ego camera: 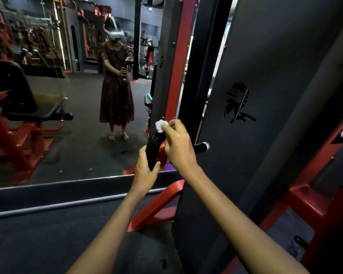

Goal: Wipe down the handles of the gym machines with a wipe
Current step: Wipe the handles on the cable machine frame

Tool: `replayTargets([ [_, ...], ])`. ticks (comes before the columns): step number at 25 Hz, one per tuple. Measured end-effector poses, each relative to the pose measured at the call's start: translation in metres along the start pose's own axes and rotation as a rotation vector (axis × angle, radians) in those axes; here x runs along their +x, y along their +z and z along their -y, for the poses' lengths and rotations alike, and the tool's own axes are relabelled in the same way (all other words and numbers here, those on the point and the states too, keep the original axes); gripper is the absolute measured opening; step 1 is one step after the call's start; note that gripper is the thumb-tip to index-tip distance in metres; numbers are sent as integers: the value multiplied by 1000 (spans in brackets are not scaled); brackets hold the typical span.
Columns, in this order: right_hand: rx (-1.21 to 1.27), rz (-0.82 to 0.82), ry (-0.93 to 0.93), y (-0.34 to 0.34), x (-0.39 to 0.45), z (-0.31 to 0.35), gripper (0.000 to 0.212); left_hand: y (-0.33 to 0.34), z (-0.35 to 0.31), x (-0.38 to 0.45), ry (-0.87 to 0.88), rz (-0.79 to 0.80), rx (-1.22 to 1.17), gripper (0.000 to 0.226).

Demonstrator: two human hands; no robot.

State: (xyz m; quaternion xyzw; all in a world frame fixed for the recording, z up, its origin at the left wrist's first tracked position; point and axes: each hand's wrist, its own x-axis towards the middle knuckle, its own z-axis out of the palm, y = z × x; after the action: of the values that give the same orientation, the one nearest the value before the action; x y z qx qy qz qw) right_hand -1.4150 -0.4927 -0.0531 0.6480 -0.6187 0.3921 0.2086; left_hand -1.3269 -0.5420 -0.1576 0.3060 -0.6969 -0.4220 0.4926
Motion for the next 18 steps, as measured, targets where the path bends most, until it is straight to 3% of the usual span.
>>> replayTargets([
  [2, 29, 35, -68, -7, 1, -2, 19, 0, 1, 0, 5, -1, 7, 60],
  [5, -70, -51, 187, -12, 21, -22, 27, -1, 2, 0, -29, 13, 14, 61],
  [7, -135, -60, 230, -9, 24, -17, 28, 0, 1, -1, -38, 19, 16, 61],
  [9, -113, -20, 97, 0, 14, 2, 22, 0, 0, -1, -12, 0, 13, 62],
  [12, -145, 167, -173, 1, -5, 15, 22, 1, 1, 0, 18, -26, -2, 62],
  [13, -147, 172, -186, -4, -3, 11, 24, 1, 2, 0, 14, -26, 1, 62],
  [16, -227, -25, 71, -18, 19, -11, 36, 1, 3, -1, -13, -12, 36, 63],
  [18, -301, -58, 164, -18, 25, -16, 34, 1, 3, -2, -17, -7, 41, 63],
])
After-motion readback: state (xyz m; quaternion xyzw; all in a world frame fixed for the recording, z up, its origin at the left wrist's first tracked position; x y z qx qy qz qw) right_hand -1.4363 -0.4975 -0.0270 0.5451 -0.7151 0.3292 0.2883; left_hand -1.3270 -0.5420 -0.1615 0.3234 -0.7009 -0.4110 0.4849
